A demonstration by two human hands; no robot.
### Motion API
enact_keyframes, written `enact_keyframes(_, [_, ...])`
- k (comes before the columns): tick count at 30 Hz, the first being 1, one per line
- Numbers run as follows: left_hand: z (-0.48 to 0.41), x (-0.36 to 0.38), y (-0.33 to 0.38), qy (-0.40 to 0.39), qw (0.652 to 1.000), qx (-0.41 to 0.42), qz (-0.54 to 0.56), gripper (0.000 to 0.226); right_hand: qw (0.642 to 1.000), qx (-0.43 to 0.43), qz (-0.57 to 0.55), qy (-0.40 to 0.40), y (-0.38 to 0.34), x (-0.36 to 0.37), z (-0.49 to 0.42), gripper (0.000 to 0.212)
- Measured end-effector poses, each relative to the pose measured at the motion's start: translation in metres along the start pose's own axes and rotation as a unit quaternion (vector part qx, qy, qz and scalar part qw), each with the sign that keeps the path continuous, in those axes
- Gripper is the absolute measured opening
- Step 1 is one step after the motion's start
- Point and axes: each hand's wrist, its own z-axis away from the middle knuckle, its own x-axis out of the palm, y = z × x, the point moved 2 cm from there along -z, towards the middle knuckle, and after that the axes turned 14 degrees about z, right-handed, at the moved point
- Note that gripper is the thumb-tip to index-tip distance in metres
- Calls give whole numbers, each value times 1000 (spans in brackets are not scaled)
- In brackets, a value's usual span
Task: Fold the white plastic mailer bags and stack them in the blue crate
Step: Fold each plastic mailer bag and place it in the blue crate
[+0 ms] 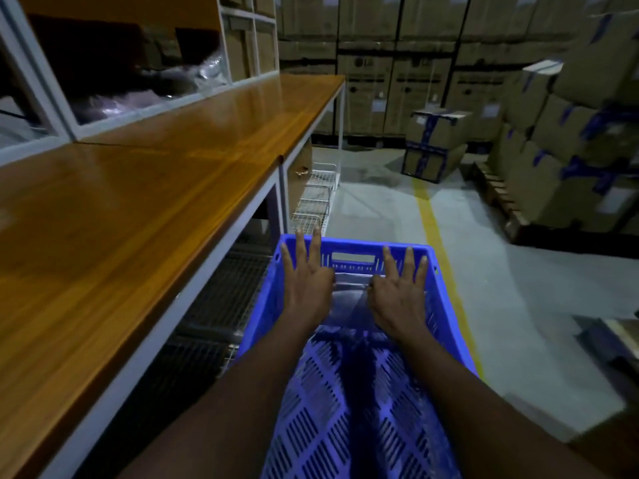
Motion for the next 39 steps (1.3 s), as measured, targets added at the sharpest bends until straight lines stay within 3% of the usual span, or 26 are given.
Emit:
enact_keyframes(2, [-8, 20, -1, -10, 1000, -4, 6, 14, 1000, 7, 12, -3, -2, 21, 0, 9])
enact_keyframes(8, [-25, 62, -14, 8, 998, -53, 44, 16, 998, 56, -3, 35, -15, 60, -1, 17])
enact_keyframes(14, [-36, 82, -16, 24, 997, -60, 52, 14, 995, 55, -24, 81, -29, 77, 10, 10])
enact_keyframes(20, [-38, 88, -17, 29, 996, -64, 45, 15, 998, 56, 4, 31, -27, 89, 16, 28])
enact_keyframes(24, [-31, 88, -19, 37, 998, -47, 38, 36, 998, 54, 29, 5, -25, 92, 21, 50])
enact_keyframes(34, [10, 12, -3, 0, 1000, -24, -11, 55, 999, 40, 25, -23, -10, 22, 21, 56])
enact_keyframes(39, [48, -64, 15, 10, 1000, -6, -11, 65, 999, 48, -8, 17, -5, -57, 26, 58])
